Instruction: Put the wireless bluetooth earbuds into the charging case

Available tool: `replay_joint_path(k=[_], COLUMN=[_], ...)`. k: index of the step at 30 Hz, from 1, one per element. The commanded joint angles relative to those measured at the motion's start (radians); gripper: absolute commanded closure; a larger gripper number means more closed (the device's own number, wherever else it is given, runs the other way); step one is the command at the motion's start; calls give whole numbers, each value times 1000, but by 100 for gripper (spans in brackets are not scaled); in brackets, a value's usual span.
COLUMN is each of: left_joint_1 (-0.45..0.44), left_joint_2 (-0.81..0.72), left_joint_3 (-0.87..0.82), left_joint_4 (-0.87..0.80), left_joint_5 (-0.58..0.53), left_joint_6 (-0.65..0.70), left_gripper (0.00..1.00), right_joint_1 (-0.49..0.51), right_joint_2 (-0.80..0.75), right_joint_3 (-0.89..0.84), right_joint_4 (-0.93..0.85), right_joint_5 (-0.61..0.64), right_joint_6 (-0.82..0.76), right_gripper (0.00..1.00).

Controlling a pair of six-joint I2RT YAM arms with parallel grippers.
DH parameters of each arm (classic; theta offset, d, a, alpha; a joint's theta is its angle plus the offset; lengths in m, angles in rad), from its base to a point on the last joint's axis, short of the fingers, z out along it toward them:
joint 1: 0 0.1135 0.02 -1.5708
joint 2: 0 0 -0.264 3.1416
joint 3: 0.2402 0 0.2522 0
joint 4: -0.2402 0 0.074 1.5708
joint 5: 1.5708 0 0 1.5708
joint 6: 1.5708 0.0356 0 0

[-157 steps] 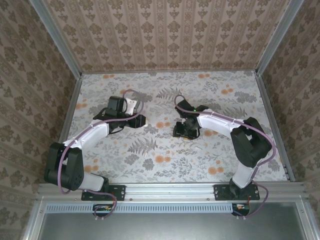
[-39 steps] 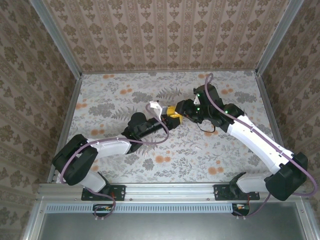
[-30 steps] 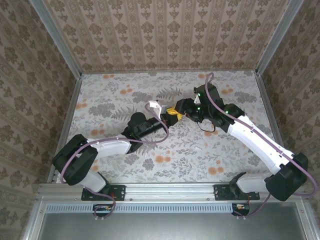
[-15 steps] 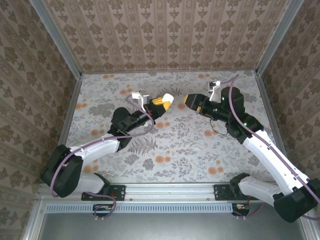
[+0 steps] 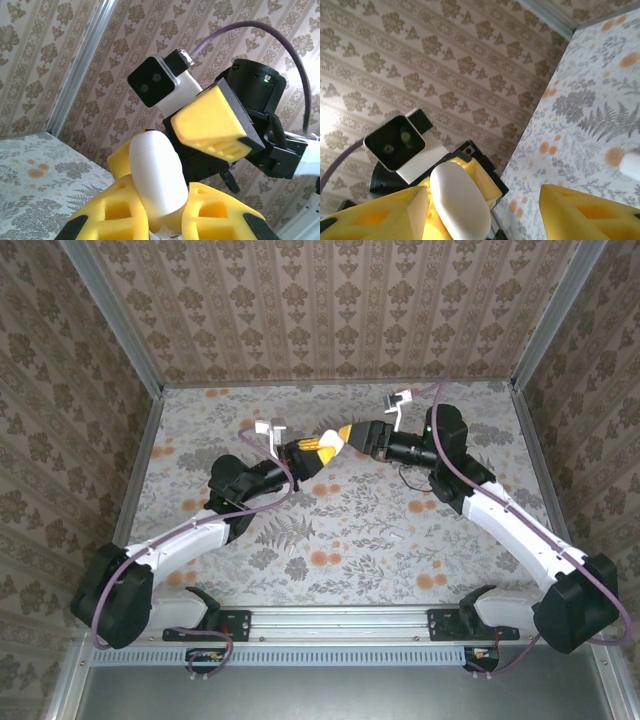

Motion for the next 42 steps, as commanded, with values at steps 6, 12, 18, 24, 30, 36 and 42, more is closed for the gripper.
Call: replay_joint_path(k=[6, 12, 18, 24, 30, 36, 42], left_joint_1=[4, 8, 14, 46, 131, 138, 124], left_joint_2=[-14, -7, -33, -123, -248, -272, -203], left_joint_3=[24, 29, 29, 45, 56, 94, 95], left_joint_4=[52, 54, -12, -232, -505, -599, -455], left_joint_5=[31, 40, 59, 88, 193, 288, 300], left_joint_6=[-61, -78, -53, 53, 202, 257, 140], left_gripper=[94, 94, 79, 53, 46, 44, 44], right_joint_1=[26, 29, 29, 24, 21, 21, 23], right_joint_2=[23, 24, 15, 10, 38, 52, 40], right_joint_3=[30, 24, 47, 134, 261, 271, 235], right_joint_4=[103, 97, -7, -244, -548, -539, -448], right_joint_5=[-73, -85, -93, -104, -118, -157, -166], right_joint_6=[9, -12, -114, -321, -585, -632, -595], right_gripper=[50, 70, 81, 84, 85, 86, 87])
